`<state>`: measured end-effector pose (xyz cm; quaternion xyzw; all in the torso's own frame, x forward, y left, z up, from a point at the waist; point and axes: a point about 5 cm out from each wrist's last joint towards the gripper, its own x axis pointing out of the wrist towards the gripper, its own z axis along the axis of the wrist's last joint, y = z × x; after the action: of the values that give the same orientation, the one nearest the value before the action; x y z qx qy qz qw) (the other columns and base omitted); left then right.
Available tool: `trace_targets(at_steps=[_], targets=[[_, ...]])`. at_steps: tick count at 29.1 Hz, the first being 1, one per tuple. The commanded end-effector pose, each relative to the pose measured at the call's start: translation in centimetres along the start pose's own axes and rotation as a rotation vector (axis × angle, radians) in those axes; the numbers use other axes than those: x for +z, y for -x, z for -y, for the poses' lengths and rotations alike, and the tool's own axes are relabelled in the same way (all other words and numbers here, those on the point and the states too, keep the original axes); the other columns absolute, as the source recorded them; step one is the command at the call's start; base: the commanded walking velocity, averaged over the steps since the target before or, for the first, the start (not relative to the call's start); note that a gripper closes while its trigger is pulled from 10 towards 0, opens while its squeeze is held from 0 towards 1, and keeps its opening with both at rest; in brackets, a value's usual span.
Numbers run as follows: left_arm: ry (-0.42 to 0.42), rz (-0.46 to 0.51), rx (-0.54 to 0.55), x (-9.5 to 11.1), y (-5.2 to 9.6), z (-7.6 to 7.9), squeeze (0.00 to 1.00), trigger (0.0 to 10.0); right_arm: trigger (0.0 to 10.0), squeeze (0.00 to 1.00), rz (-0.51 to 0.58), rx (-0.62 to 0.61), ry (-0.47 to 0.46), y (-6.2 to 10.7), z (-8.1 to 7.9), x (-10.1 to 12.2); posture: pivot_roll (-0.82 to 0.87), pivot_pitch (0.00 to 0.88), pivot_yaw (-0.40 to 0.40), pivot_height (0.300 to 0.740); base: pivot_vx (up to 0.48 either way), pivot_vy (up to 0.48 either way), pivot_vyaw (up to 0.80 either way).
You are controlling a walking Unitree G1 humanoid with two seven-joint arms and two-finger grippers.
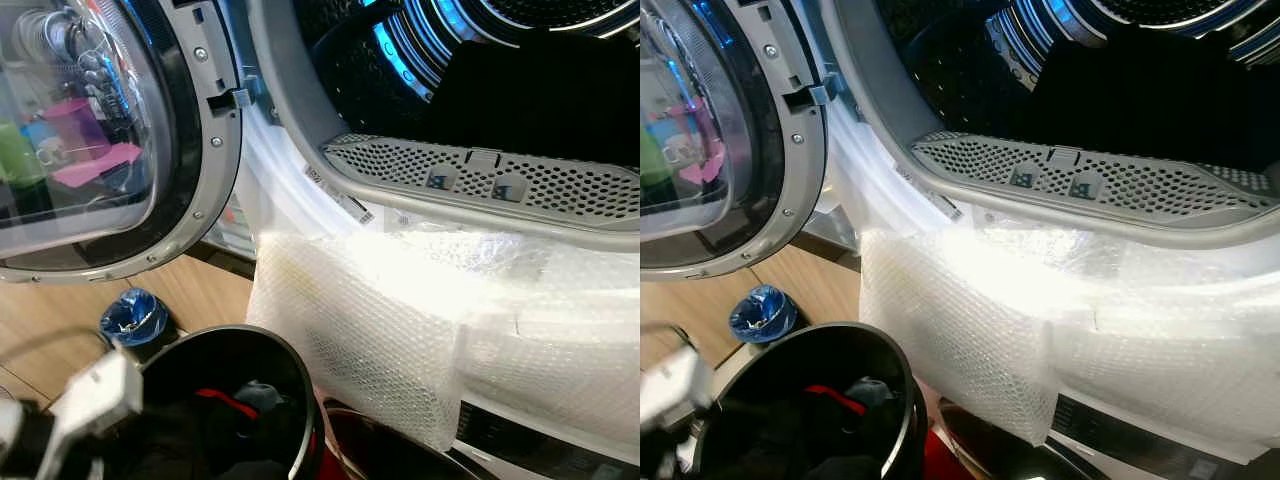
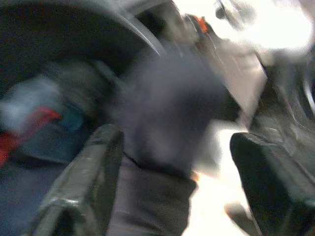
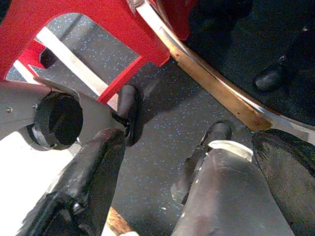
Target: Clothes washing
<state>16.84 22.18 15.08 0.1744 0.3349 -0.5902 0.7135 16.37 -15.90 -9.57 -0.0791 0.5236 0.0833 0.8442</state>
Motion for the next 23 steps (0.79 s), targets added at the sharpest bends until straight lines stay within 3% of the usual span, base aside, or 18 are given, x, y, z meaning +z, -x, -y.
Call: trace_targets(at_steps=[1,10,15,20,23], targets=[[-0.014,-0.068,-0.014,-0.1,-0.3,0.1,1.00,10.0,10.0,0.00,-0.017,0.009,0.003,0.0,-0.7,-0.5,0.04,0.081,0.184,0.740,0.000,0.000,0.00],[-0.089,-0.279,0.000,-2.4,-0.7,0.0,1.00,10.0,10.0,0.00,-0.039,-0.010,-0.018,0.0,-0.4,-1.2,0.02,0.084,0.194,0.740,0.000,0.000,0.00],[-0.103,-0.313,0.025,-2.5,-0.9,-0.1,1.00,10.0,10.0,0.00,-0.047,-0.010,-0.022,0.1,-0.4,-1.5,0.02,0.089,0.192,0.740,0.000,0.000,0.00],[-0.180,-0.392,0.106,-3.2,-1.4,-0.9,1.00,10.0,10.0,0.00,-0.041,-0.011,-0.027,0.0,-0.4,-1.3,0.02,0.092,0.193,0.740,0.000,0.000,0.00],[-0.181,-0.364,0.174,-3.3,-2.1,-1.6,1.00,10.0,10.0,0.00,-0.038,-0.012,-0.027,0.0,-0.4,-1.2,0.01,0.093,0.193,0.740,0.000,0.000,0.00]])
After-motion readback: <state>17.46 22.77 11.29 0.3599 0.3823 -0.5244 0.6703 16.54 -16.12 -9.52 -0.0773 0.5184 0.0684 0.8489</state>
